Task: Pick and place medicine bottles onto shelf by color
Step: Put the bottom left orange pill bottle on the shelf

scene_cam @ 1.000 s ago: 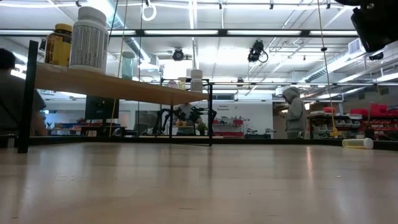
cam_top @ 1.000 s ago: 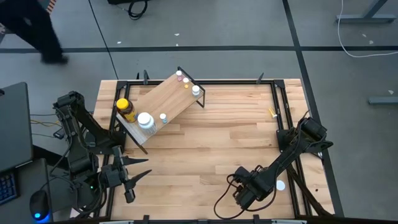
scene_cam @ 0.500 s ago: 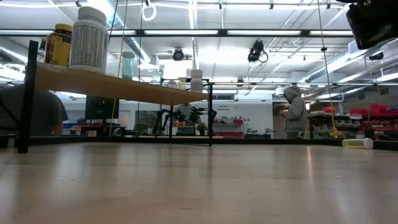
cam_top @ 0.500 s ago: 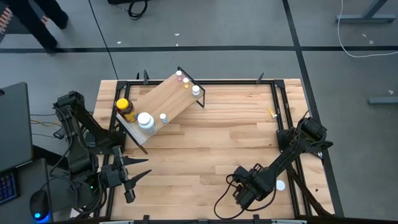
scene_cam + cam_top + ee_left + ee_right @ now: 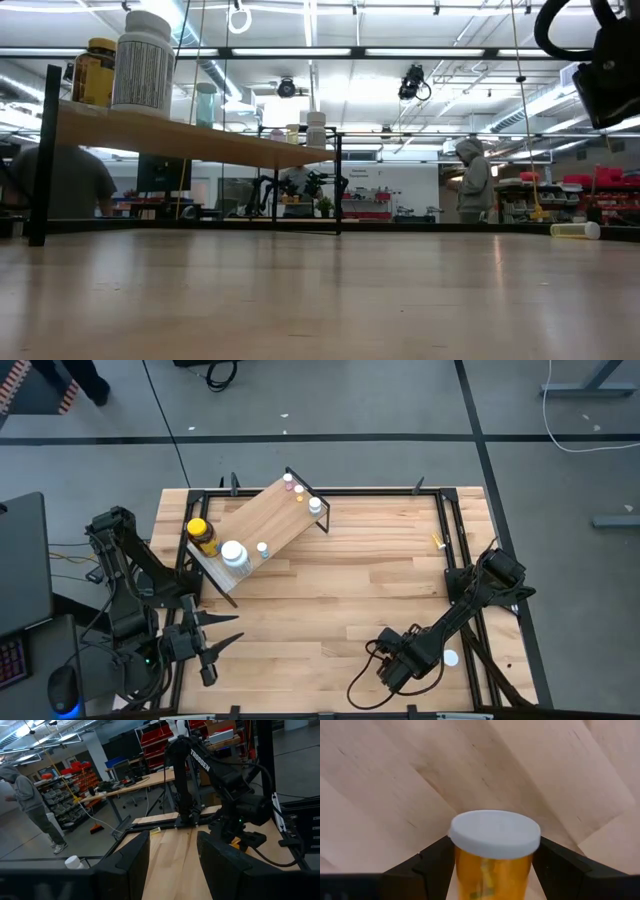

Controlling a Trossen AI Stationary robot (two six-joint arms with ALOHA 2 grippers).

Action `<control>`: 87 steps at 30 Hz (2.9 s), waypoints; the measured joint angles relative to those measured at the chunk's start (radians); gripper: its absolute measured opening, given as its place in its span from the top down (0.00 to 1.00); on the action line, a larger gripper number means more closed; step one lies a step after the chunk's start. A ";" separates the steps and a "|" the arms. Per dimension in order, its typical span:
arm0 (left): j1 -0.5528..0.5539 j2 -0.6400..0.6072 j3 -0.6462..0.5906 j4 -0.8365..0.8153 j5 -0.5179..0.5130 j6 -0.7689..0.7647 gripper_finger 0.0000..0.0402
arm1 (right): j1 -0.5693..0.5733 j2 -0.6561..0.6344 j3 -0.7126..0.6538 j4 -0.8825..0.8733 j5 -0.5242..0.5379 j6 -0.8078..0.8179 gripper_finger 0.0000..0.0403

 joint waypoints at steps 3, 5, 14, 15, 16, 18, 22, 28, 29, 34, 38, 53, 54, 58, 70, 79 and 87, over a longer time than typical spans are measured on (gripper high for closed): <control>0.002 0.000 0.000 0.000 0.000 0.000 0.57 | 0.000 0.000 0.000 0.001 0.000 0.000 0.37; 0.002 0.000 0.000 0.000 0.000 0.000 0.57 | 0.000 0.000 0.000 0.004 0.000 -0.004 0.37; 0.002 0.000 0.000 0.000 0.000 0.000 0.57 | 0.000 0.000 0.000 0.003 0.000 -0.017 0.40; 0.002 0.000 0.000 0.000 0.000 0.000 0.57 | 0.000 0.000 0.000 0.003 0.000 -0.019 0.41; 0.002 0.000 0.000 0.000 0.000 0.000 0.57 | 0.000 0.000 0.000 0.003 0.000 -0.019 0.41; 0.002 0.000 0.000 0.000 0.000 0.000 0.57 | 0.000 0.000 0.000 0.003 0.000 -0.024 0.43; 0.002 0.000 0.000 0.000 0.000 0.000 0.57 | 0.000 0.000 0.000 0.003 -0.001 -0.026 0.44; 0.002 0.000 0.000 0.000 0.000 0.000 0.57 | 0.000 -0.001 0.000 0.005 -0.010 -0.037 0.45; 0.002 0.000 0.000 0.000 0.000 0.000 0.57 | -0.001 -0.001 0.000 0.010 -0.010 -0.046 0.45; 0.002 0.000 0.000 0.000 0.000 0.000 0.57 | -0.004 -0.001 0.025 0.020 0.016 -0.085 0.45; 0.002 0.000 0.000 0.000 0.000 0.000 0.57 | -0.009 -0.001 0.067 0.015 0.054 -0.128 0.45; 0.002 0.000 0.000 0.000 0.000 -0.001 0.57 | -0.012 -0.002 0.081 0.004 0.114 -0.152 0.48; 0.002 0.000 0.000 0.000 0.000 -0.001 0.57 | -0.014 -0.002 0.081 0.005 0.119 -0.156 0.48; 0.002 0.000 0.000 0.000 0.000 -0.001 0.57 | -0.025 -0.002 0.081 0.034 0.153 -0.186 0.48; 0.002 0.000 0.000 0.000 0.000 -0.001 0.57 | -0.136 -0.037 0.081 0.220 0.475 -0.491 0.48; 0.002 0.000 0.000 0.000 0.000 0.000 0.57 | -0.286 -0.060 0.081 0.642 0.703 -0.993 0.48; 0.002 0.000 0.000 0.000 0.000 0.000 0.57 | -0.438 -0.060 0.081 1.015 0.617 -1.299 0.48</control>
